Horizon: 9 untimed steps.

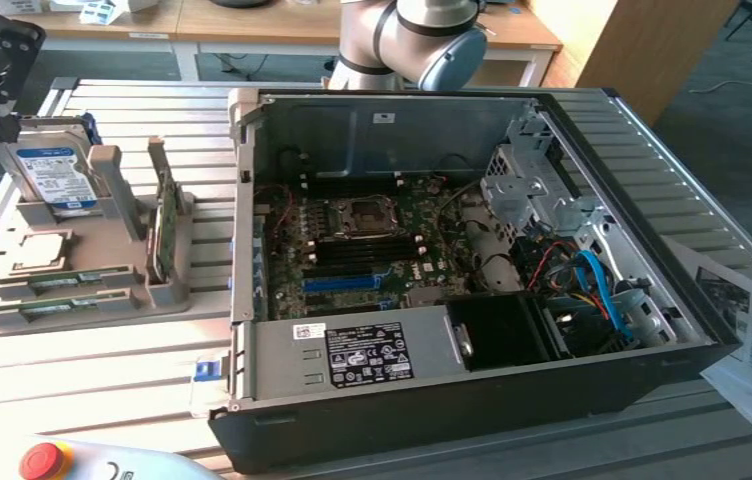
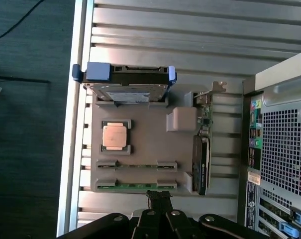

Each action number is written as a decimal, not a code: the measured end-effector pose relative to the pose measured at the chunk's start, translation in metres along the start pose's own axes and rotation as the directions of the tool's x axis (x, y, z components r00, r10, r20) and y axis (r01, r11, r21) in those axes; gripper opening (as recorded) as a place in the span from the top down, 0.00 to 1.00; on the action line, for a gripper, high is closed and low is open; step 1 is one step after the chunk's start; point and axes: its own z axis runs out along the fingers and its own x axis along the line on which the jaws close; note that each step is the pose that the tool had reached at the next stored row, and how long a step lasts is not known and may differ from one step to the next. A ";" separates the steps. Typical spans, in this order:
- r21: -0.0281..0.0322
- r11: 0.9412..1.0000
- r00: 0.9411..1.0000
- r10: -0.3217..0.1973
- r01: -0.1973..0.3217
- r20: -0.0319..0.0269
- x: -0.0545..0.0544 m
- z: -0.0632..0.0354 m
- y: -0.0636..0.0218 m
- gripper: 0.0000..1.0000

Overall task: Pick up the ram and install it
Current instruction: 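Pick up the ram and move it above insertion slot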

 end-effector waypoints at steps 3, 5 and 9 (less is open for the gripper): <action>0.001 0.999 0.999 -0.032 0.032 -0.001 0.000 0.0000 0.0000 0.90; 0.001 0.998 0.998 -0.059 0.059 -0.003 0.000 0.0000 0.0000 0.90; -0.001 0.993 0.993 -0.119 0.119 -0.005 0.000 0.0000 0.0000 0.90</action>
